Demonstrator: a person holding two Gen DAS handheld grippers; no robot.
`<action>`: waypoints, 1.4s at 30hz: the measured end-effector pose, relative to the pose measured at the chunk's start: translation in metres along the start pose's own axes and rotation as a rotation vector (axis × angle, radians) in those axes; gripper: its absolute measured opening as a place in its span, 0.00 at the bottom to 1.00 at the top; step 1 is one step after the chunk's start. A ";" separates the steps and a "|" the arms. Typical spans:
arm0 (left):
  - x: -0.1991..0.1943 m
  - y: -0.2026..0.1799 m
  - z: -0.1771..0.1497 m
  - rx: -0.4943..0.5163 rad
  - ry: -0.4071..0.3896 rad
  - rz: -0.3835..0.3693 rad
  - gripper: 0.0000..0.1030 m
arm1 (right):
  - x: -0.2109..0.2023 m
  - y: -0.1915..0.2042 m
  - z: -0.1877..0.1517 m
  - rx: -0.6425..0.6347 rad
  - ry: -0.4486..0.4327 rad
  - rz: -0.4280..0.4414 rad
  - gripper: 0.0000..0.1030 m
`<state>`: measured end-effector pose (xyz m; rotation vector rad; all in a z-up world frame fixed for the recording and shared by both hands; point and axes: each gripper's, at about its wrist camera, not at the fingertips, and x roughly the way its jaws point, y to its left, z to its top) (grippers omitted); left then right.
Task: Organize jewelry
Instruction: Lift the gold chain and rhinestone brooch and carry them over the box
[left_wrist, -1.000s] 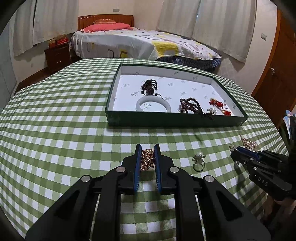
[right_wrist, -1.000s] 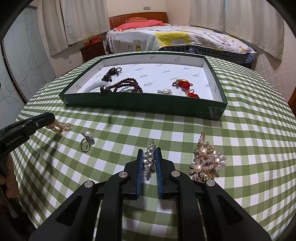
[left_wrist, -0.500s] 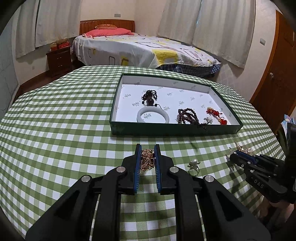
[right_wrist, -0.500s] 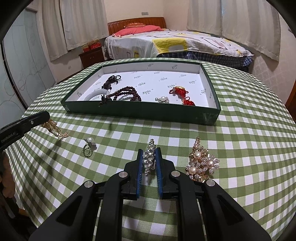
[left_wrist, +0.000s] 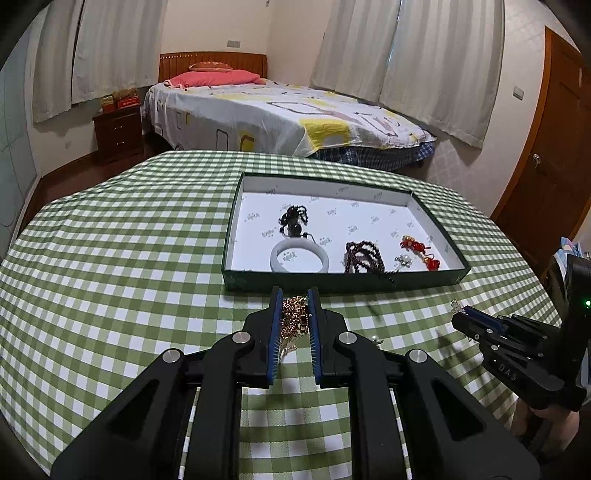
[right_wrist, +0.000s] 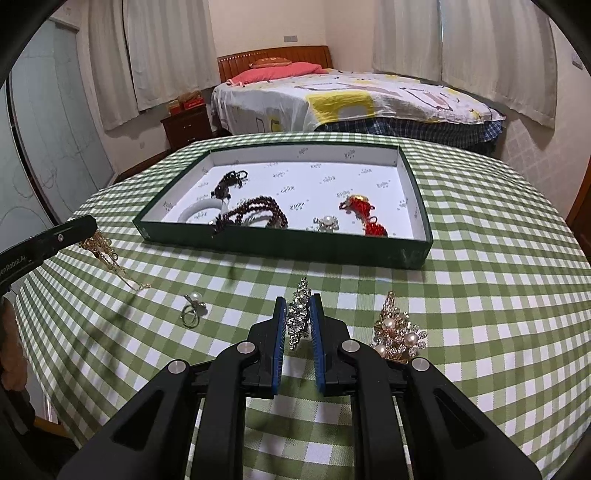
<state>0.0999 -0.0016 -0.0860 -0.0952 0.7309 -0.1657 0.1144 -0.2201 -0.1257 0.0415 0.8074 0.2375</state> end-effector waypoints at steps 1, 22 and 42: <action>-0.003 0.000 0.002 0.000 -0.006 -0.003 0.13 | -0.002 0.000 0.001 -0.001 -0.004 0.001 0.13; -0.037 -0.009 0.024 0.012 -0.075 -0.023 0.13 | -0.031 0.005 0.019 -0.005 -0.084 0.015 0.13; -0.049 -0.030 0.053 0.042 -0.133 -0.093 0.13 | -0.057 0.002 0.063 -0.016 -0.217 0.007 0.13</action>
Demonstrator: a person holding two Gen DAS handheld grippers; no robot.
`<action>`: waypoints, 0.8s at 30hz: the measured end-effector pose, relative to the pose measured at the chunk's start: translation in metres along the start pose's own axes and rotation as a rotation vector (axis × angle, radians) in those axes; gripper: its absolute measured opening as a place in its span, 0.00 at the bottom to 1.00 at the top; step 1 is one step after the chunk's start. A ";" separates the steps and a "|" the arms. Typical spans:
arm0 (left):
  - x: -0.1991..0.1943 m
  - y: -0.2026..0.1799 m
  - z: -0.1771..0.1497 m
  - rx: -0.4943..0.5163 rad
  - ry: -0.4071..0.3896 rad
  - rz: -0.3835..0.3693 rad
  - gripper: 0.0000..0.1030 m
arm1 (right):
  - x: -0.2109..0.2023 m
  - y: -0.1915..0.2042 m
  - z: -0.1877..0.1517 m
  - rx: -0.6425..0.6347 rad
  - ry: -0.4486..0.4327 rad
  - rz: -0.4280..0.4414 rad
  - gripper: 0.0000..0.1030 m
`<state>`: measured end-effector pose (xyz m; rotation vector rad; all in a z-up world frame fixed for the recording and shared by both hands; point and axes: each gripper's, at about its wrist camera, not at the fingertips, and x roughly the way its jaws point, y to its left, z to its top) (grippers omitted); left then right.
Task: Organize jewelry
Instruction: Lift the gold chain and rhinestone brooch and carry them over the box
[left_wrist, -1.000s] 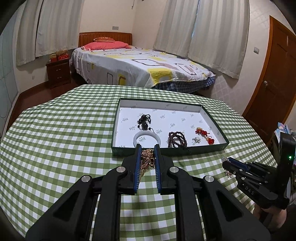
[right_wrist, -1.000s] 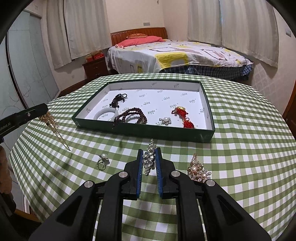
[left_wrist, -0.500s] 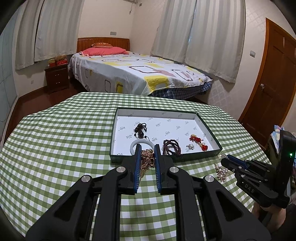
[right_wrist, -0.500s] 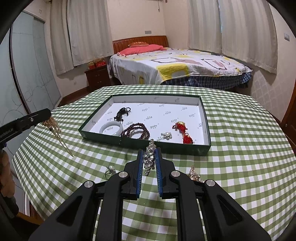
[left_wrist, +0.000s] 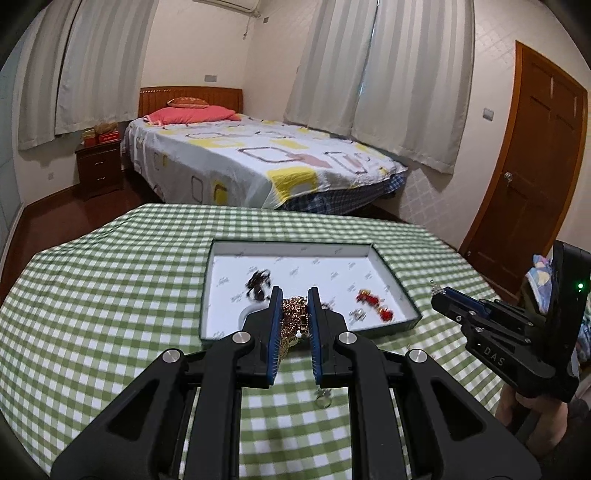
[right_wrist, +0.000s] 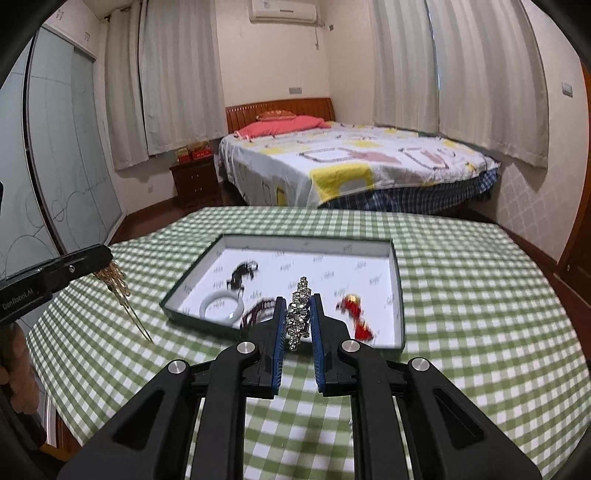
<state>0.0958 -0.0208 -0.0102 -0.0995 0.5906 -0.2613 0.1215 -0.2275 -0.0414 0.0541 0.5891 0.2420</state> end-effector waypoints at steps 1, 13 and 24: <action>0.002 -0.002 0.006 0.000 -0.009 -0.010 0.13 | 0.000 0.000 0.004 -0.003 -0.010 -0.001 0.13; 0.046 -0.017 0.054 0.029 -0.068 -0.067 0.13 | 0.024 -0.015 0.052 -0.020 -0.084 -0.017 0.13; 0.135 -0.022 0.069 0.035 -0.029 -0.069 0.13 | 0.082 -0.031 0.065 -0.016 -0.064 -0.035 0.13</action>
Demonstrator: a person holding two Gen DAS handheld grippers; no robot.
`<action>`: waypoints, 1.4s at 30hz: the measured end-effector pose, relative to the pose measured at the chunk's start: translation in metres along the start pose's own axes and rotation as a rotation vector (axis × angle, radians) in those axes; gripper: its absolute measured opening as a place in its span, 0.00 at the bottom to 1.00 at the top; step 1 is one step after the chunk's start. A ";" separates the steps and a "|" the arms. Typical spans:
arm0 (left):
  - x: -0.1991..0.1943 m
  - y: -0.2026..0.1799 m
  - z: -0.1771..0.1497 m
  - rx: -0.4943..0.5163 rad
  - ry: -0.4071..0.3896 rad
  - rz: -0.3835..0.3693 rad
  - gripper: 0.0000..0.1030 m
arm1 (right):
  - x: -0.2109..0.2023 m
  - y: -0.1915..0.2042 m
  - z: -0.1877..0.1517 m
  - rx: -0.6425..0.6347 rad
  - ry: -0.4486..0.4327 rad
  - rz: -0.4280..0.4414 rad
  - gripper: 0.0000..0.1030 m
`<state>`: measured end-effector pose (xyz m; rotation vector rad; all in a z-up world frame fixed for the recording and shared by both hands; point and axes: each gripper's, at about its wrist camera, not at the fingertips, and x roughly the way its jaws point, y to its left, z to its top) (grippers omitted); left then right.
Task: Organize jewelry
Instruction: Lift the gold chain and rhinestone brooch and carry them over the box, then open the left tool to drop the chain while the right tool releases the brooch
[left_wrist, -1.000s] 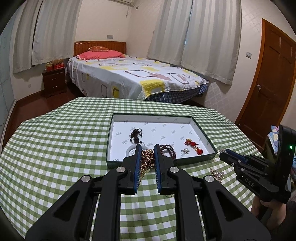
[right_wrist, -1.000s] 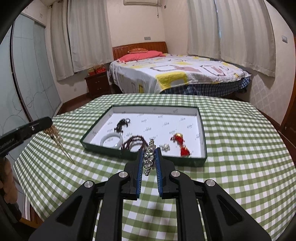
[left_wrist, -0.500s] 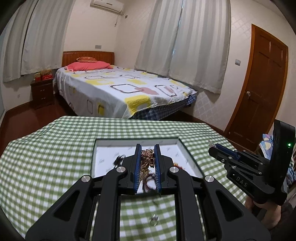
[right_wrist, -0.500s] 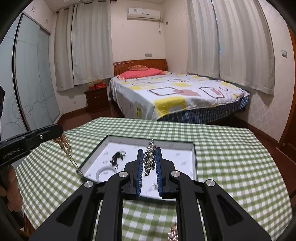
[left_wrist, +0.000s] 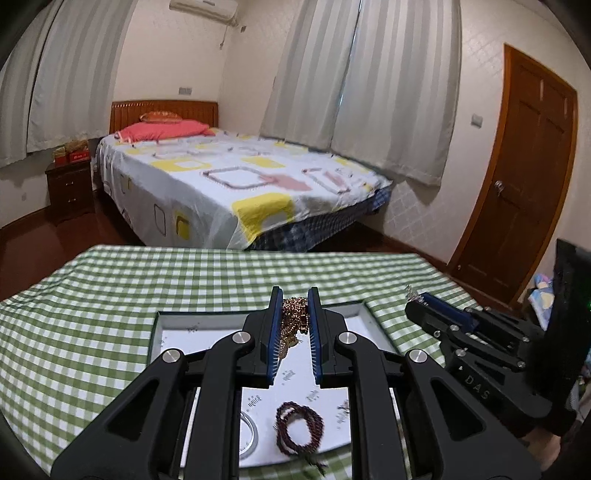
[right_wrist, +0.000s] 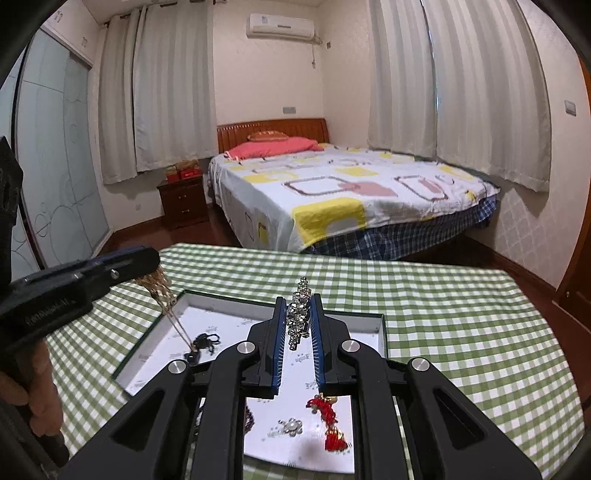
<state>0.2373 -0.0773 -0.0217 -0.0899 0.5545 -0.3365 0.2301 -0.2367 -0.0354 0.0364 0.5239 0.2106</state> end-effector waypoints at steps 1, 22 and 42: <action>0.008 0.002 -0.003 -0.004 0.012 0.003 0.13 | 0.007 -0.001 -0.002 0.004 0.011 0.001 0.13; 0.109 0.037 -0.065 -0.034 0.278 0.085 0.14 | 0.109 -0.005 -0.055 0.028 0.273 0.004 0.13; 0.116 0.045 -0.076 -0.063 0.328 0.089 0.45 | 0.121 -0.005 -0.067 0.045 0.350 0.002 0.34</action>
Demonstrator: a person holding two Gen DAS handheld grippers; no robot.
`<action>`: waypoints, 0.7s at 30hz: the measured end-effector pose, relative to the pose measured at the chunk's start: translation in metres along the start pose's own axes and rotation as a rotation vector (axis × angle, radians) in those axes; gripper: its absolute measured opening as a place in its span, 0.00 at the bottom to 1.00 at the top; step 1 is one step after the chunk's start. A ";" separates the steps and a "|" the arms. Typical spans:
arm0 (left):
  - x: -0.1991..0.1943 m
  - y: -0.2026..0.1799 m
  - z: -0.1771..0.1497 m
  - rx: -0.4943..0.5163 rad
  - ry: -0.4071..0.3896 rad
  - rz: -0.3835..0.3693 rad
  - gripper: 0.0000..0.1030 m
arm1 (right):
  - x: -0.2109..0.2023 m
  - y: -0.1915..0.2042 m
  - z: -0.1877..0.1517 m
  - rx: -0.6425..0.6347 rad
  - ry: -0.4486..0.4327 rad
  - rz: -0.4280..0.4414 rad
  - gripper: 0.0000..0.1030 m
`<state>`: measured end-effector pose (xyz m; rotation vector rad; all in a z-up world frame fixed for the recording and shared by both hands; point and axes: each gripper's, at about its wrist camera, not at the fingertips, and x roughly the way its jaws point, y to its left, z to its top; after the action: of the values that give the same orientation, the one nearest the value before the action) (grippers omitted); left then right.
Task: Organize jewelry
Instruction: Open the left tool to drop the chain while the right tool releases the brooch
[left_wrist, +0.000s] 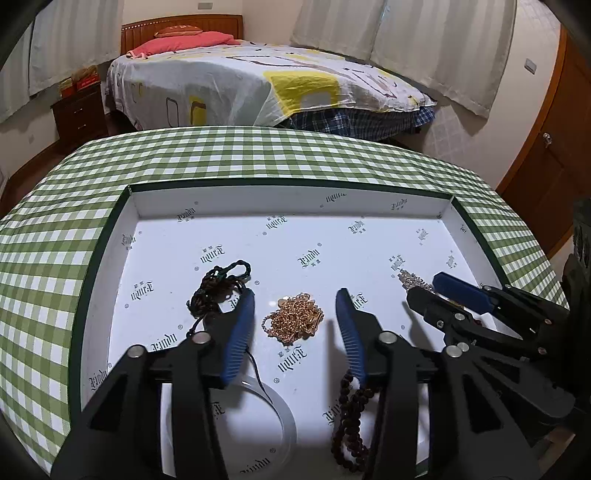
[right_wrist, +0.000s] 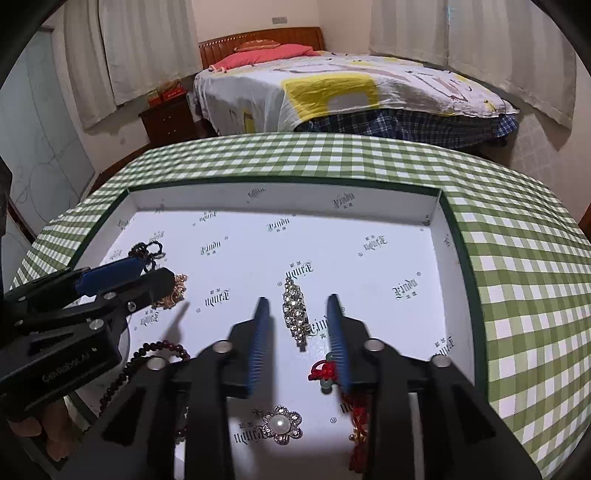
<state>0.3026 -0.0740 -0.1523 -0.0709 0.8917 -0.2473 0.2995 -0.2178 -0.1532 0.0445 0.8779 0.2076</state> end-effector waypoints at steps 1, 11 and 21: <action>-0.002 0.000 0.000 -0.002 -0.003 -0.002 0.48 | -0.003 0.000 0.001 0.002 -0.010 0.001 0.34; -0.065 -0.004 0.001 -0.012 -0.103 -0.021 0.58 | -0.063 -0.004 0.012 0.004 -0.118 -0.002 0.34; -0.122 -0.014 -0.028 -0.013 -0.159 -0.003 0.59 | -0.116 -0.020 -0.019 0.057 -0.142 -0.035 0.34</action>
<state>0.2050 -0.0571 -0.0749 -0.1025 0.7357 -0.2348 0.2160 -0.2609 -0.0801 0.0960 0.7423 0.1448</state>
